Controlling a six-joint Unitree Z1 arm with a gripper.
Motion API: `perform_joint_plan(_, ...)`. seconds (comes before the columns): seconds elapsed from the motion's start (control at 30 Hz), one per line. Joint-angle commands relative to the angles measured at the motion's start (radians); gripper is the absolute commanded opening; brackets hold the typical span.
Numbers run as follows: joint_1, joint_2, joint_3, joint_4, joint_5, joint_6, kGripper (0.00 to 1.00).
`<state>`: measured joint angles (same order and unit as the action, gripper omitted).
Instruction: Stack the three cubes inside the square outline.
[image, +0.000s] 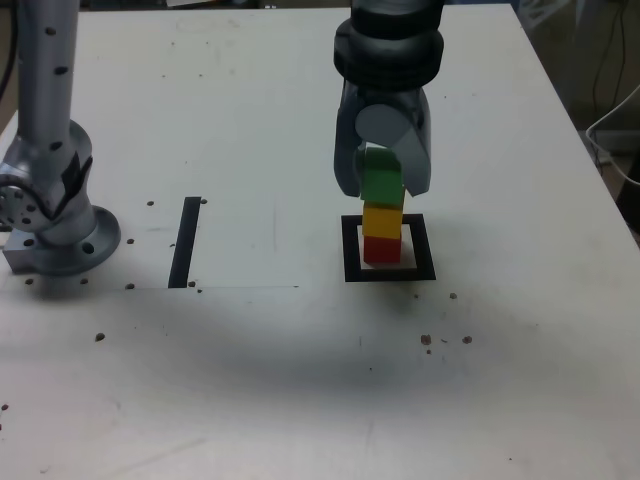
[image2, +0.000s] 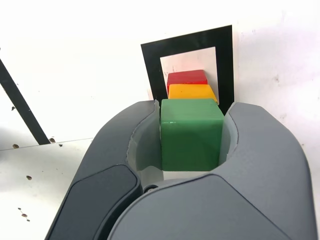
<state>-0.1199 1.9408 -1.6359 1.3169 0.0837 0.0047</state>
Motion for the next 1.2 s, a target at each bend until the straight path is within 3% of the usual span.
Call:
perform_joint_plan(0.0, 0.002, 0.004, -0.002, -0.002, -0.005, 0.008, 0.55)
perform_joint_plan(0.2, 0.004, 0.007, 0.012, -0.018, -0.007, 0.04, 0.93)
perform_joint_plan(0.27, 0.005, 0.008, 0.018, -0.015, -0.002, 0.04, 0.99)
perform_joint_plan(0.53, 0.007, -0.001, 0.009, -0.001, 0.019, 0.031, 1.0)
perform_joint_plan(1.17, 0.003, -0.154, 0.046, 0.004, -0.036, 0.056, 1.0)
